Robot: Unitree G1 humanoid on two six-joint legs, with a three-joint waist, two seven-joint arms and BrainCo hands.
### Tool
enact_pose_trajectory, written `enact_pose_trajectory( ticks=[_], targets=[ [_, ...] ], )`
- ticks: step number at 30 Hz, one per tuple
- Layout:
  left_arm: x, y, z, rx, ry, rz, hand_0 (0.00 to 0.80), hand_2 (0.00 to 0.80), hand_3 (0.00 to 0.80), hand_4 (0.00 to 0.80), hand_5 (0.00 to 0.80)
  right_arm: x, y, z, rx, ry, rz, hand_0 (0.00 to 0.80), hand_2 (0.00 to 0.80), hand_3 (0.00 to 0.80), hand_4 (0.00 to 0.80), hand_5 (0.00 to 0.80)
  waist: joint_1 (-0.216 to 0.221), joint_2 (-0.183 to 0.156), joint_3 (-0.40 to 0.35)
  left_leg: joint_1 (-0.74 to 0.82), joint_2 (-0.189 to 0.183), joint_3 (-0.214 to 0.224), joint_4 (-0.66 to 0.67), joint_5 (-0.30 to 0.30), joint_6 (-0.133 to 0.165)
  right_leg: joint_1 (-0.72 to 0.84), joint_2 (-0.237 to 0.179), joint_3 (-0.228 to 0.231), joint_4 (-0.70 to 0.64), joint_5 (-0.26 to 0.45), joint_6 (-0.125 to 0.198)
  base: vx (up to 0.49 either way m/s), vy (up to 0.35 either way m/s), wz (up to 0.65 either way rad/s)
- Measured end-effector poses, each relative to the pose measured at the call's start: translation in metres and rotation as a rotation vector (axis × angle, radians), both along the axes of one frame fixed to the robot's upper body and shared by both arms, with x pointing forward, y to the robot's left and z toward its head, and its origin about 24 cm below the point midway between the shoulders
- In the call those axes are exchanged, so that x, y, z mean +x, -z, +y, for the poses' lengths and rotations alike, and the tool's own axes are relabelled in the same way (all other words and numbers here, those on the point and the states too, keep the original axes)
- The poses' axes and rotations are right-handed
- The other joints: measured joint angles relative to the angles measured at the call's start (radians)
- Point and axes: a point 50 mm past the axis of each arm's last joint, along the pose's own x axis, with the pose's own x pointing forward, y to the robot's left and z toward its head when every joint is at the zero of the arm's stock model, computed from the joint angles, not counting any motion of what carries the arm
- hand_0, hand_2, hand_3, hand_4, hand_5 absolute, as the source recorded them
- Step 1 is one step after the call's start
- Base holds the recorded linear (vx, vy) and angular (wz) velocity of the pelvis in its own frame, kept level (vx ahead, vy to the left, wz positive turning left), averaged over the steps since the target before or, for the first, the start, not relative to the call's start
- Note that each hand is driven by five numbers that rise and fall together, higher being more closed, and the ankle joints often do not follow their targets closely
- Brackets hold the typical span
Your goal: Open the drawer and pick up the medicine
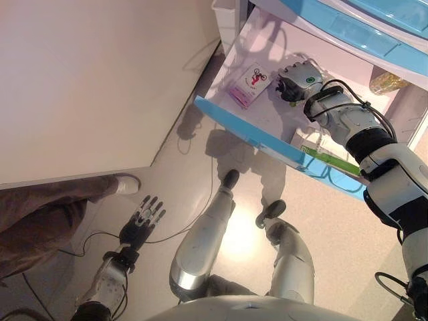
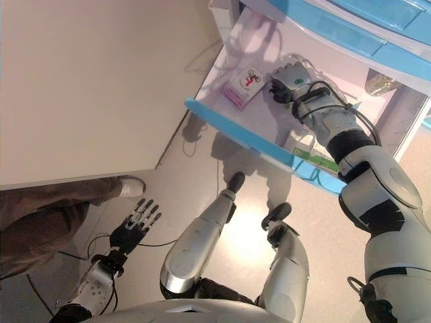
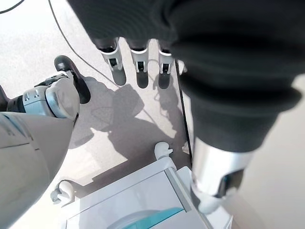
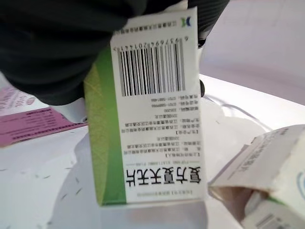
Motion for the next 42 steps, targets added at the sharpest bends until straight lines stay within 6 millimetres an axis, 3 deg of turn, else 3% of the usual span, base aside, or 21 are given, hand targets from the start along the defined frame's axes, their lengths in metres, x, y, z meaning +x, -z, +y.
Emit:
enact_pose_trajectory(
  ticks=[7,21,29,42],
  targets=[
    [0.0,0.0,0.0,0.0,0.001,-0.001,0.0,0.0,0.0,0.0,0.0,-0.001,-0.002,0.004,0.0,-0.035,-0.01,0.8,0.8,0.8,0.8,0.8,-0.004,0.0,0.0,-0.002,0.001,0.004,0.006,0.0,0.0,-0.004,0.001,0.007,0.0,0.0,0.0,0.0,0.0,0.0],
    [0.001,-0.001,0.0,-0.001,0.003,-0.008,0.0,0.0,0.0,0.0,0.0,-0.02,-0.028,0.048,-0.007,-0.263,-0.119,0.8,0.8,0.8,0.8,0.8,-0.024,-0.001,0.0,0.008,0.019,0.031,0.008,0.004,0.008,-0.004,0.017,0.029,-0.011,0.014,-0.013,-0.008,-0.011,-0.06],
    [0.001,-0.001,-0.001,-0.003,0.006,-0.004,0.0,0.0,0.0,0.0,0.0,-0.034,-0.04,0.065,0.005,-0.362,-0.142,0.8,0.8,0.8,0.8,0.8,-0.068,-0.003,0.0,0.04,0.04,0.053,0.005,-0.002,0.01,0.035,0.04,0.042,-0.063,0.045,-0.012,-0.031,-0.019,-0.12],
    [0.001,-0.001,0.001,-0.004,0.002,0.002,0.0,0.0,0.0,0.0,0.0,-0.067,-0.026,0.073,0.059,-0.535,-0.034,0.8,0.8,0.8,0.8,0.8,-0.109,-0.045,-0.002,0.144,0.055,0.106,-0.05,0.0,0.019,0.121,0.067,0.088,-0.145,0.086,0.0,-0.007,-0.04,-0.12]
  ],
)
